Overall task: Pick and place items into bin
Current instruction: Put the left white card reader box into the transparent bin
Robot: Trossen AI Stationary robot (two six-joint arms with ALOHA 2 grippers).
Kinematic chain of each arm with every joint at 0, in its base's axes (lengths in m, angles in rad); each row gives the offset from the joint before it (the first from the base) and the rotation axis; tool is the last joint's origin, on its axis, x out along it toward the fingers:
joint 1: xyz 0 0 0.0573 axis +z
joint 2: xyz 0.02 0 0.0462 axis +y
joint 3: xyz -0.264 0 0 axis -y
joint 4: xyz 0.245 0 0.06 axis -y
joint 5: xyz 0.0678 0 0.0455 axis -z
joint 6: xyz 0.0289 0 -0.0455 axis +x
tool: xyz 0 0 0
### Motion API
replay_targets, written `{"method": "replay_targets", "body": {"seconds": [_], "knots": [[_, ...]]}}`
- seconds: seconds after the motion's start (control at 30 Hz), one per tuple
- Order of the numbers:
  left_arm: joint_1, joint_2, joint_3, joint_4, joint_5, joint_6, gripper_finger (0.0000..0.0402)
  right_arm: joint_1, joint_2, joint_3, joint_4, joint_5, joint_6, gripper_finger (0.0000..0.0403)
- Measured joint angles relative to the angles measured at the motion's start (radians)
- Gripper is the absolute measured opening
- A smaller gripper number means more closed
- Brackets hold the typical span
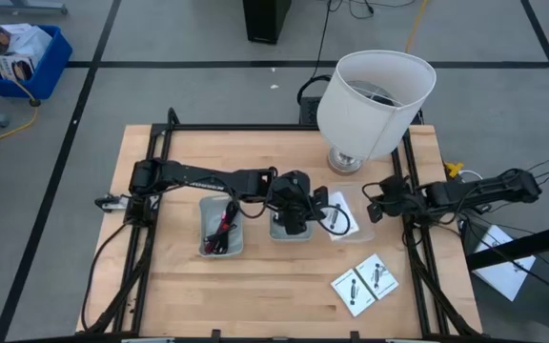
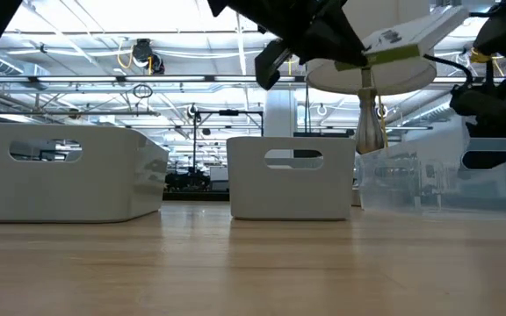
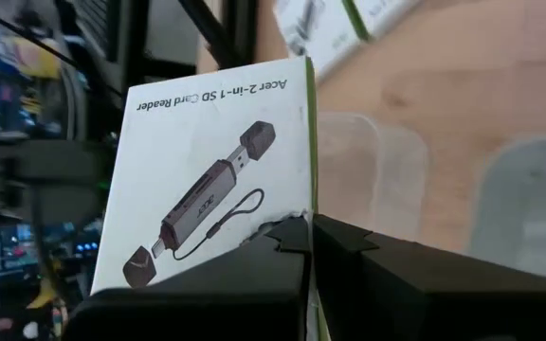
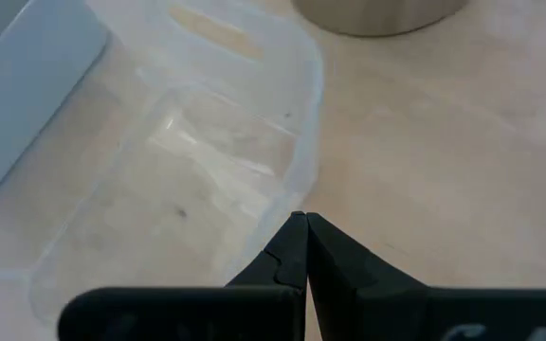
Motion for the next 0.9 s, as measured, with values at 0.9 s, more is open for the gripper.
{"method": "replay_targets", "body": {"seconds": [0.9], "knots": [[0.101, 0.191, 0.0, 0.223, 0.097, 0.108, 0.0004, 0.0, 0.044, -0.094, 0.245, 0.004, -0.075, 0.0]]}}
